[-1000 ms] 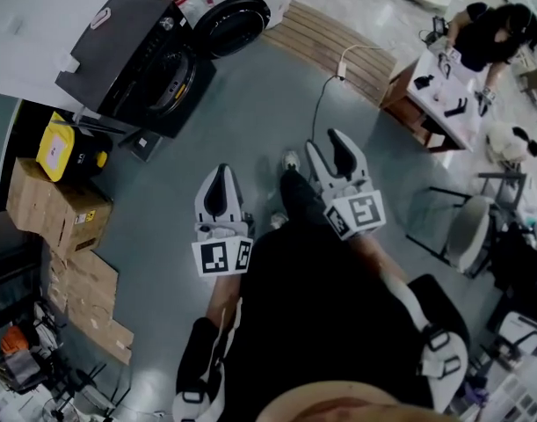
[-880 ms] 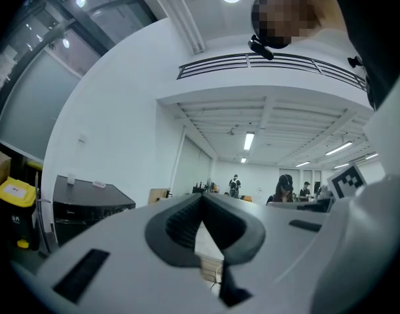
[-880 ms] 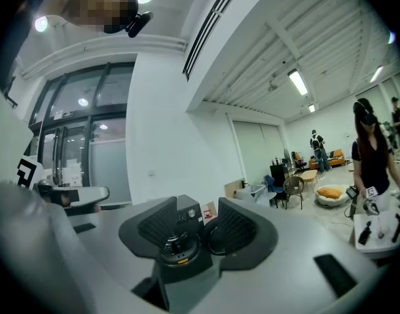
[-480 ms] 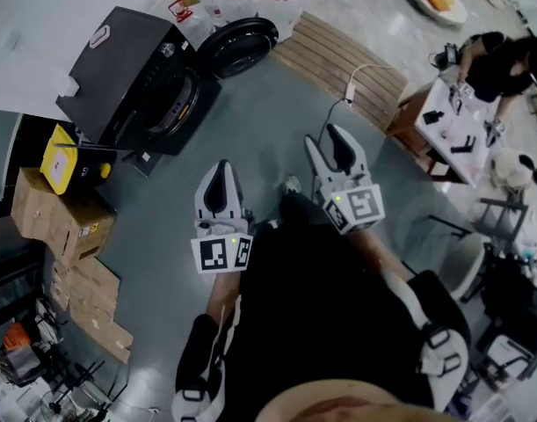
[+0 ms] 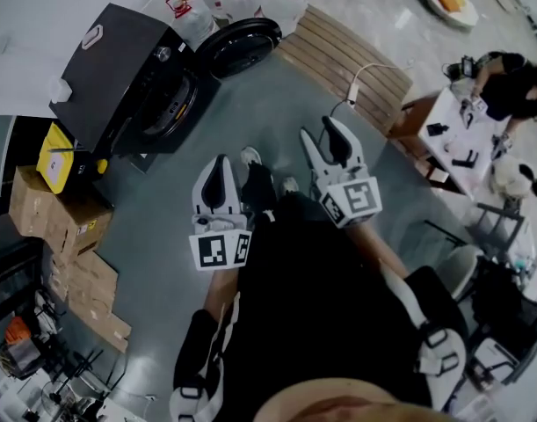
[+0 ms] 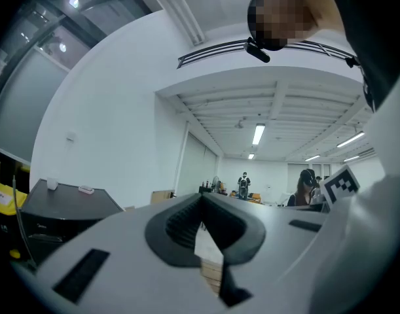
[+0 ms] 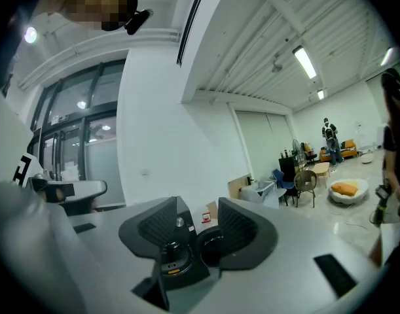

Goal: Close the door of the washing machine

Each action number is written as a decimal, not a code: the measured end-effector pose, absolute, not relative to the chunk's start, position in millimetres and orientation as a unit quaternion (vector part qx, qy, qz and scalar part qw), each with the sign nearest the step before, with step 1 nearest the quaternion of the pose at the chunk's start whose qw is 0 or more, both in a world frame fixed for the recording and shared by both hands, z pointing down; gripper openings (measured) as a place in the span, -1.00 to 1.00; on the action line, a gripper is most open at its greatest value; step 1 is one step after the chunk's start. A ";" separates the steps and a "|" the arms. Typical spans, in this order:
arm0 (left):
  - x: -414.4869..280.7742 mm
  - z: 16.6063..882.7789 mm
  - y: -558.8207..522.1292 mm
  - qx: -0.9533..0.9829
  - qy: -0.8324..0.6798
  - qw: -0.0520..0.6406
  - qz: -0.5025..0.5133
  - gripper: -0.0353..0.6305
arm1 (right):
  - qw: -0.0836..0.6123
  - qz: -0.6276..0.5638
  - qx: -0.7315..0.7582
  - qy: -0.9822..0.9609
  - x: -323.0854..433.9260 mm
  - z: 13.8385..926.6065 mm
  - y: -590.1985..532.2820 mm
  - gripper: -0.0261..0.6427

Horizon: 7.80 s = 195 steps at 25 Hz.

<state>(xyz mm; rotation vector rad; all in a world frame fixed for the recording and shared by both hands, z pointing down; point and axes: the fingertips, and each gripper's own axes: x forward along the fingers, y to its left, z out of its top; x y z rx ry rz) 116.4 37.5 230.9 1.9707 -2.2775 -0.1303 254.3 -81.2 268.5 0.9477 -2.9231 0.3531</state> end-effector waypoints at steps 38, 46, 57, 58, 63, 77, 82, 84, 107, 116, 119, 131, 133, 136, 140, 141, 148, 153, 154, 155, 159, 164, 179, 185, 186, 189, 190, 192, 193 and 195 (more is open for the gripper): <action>-76.4 268.0 -332.7 0.668 -0.735 0.104 -0.050 -0.88 | 0.134 0.132 0.299 -0.936 54.9 354.1 -451.5 -0.39; -85.1 288.0 -417.3 0.627 -0.768 0.123 -0.043 -0.88 | 0.227 0.125 0.220 -0.940 26.3 414.9 -546.8 -0.39; -94.0 326.9 -482.0 0.568 -0.810 0.143 -0.026 -0.88 | 0.360 0.125 0.039 -0.924 -12.6 536.3 -590.2 -0.39; -93.7 332.8 -485.9 0.565 -0.812 0.146 -0.023 -0.88 | 0.374 0.118 0.023 -0.920 -14.4 550.7 -591.7 -0.39; -90.1 360.0 -498.6 0.555 -0.817 0.156 -0.008 -0.88 | 0.417 0.076 -0.031 -0.905 -23.8 614.4 -599.9 -0.39; -84.1 421.8 -504.0 0.538 -0.820 0.195 -0.007 -0.88 | 0.507 -0.034 -0.143 -0.849 -43.1 761.1 -604.5 -0.39; -79.8 426.9 -503.4 0.541 -0.817 0.199 -0.011 -0.88 | 0.521 -0.072 -0.168 -0.833 -42.4 787.4 -605.8 -0.39; -78.9 427.9 -501.9 0.541 -0.817 0.199 -0.011 -0.88 | 0.522 -0.077 -0.176 -0.831 -44.4 795.3 -605.1 -0.39; -70.3 440.8 -443.3 0.525 -0.826 0.204 -0.012 -0.88 | 0.512 -0.129 -0.213 -0.822 -43.9 817.2 -574.9 -0.66; -65.6 432.9 -424.0 0.532 -0.823 0.197 -0.018 -0.88 | 0.517 -0.094 -0.187 -0.830 -16.1 814.0 -542.9 -0.67; -64.4 433.3 -416.7 0.547 -0.813 0.198 -0.026 -0.88 | 0.525 -0.087 -0.175 -0.828 -4.4 814.9 -528.3 -0.67; -70.6 442.4 -360.9 0.632 -0.750 0.191 -0.021 -0.88 | 0.542 -0.044 -0.108 -0.832 44.6 819.3 -447.4 -0.69; -71.8 443.7 -347.7 0.639 -0.744 0.192 -0.019 -0.88 | 0.544 -0.039 -0.095 -0.833 49.2 818.7 -434.8 -0.70; -70.6 443.7 -328.4 0.642 -0.742 0.192 -0.018 -0.88 | 0.546 -0.032 -0.081 -0.833 54.3 815.3 -420.2 -0.70; -68.1 443.0 -303.4 0.635 -0.748 0.192 -0.022 -0.88 | 0.548 -0.021 -0.061 -0.834 65.8 813.0 -404.9 -0.70; -69.7 443.2 -296.6 0.631 -0.751 0.193 -0.023 -0.88 | 0.546 -0.023 -0.058 -0.836 66.0 813.2 -400.8 -0.70; -58.2 449.3 -240.8 0.597 -0.778 0.193 -0.032 -0.88 | 0.528 -0.040 -0.044 -0.847 76.1 813.4 -363.2 -0.72; -29.8 450.4 -202.1 0.573 -0.800 0.177 -0.031 -0.88 | 0.514 -0.033 -0.020 -0.857 87.7 817.9 -337.3 -0.72; -24.8 451.2 -193.7 0.566 -0.805 0.175 -0.031 -0.88 | 0.511 -0.031 -0.016 -0.859 87.2 819.7 -331.8 -0.72; -18.5 452.1 -184.4 0.558 -0.810 0.174 -0.031 -0.88 | 0.509 -0.031 -0.014 -0.860 86.9 820.5 -325.5 -0.72; 15.9 453.9 -142.8 0.535 -0.828 0.167 -0.029 -0.88 | 0.499 -0.031 -0.014 -0.866 96.6 819.7 -293.8 -0.72; 42.0 455.3 -81.9 0.494 -0.853 0.165 -0.043 -0.88 | 0.492 -0.005 -0.008 -0.870 96.2 822.5 -247.1 -0.72; 15.5 440.6 86.6 0.375 -0.913 0.150 -0.055 -0.88 | 0.472 0.019 0.038 -0.881 58.4 824.1 -108.1 -0.67; -22.8 443.2 137.2 0.367 -0.915 0.155 -0.067 -0.88 | 0.470 0.055 0.067 -0.878 26.3 826.4 -52.3 -0.65; -30.0 444.2 145.6 0.368 -0.914 0.157 -0.069 -0.88 | 0.472 0.058 0.071 -0.877 21.0 826.6 -43.1 -0.64; -56.8 446.1 169.7 0.374 -0.911 0.161 -0.069 -0.88 | 0.474 0.073 0.085 -0.873 0.4 827.8 -15.3 -0.63; -66.1 445.5 177.5 0.377 -0.910 0.161 -0.069 -0.88 | 0.475 0.078 0.092 -0.872 -6.8 828.0 -7.1 -0.62; -83.1 444.1 192.7 0.381 -0.908 0.162 -0.070 -0.88 | 0.474 0.089 0.105 -0.869 -19.1 828.1 7.7 -0.62; -91.2 444.0 199.7 0.384 -0.906 0.162 -0.070 -0.88 | 0.474 0.095 0.113 -0.868 -24.2 828.6 13.9 -0.61; -108.0 444.7 212.0 0.389 -0.904 0.162 -0.073 -0.88 | 0.471 0.100 0.131 -0.866 -32.9 832.9 21.3 -0.61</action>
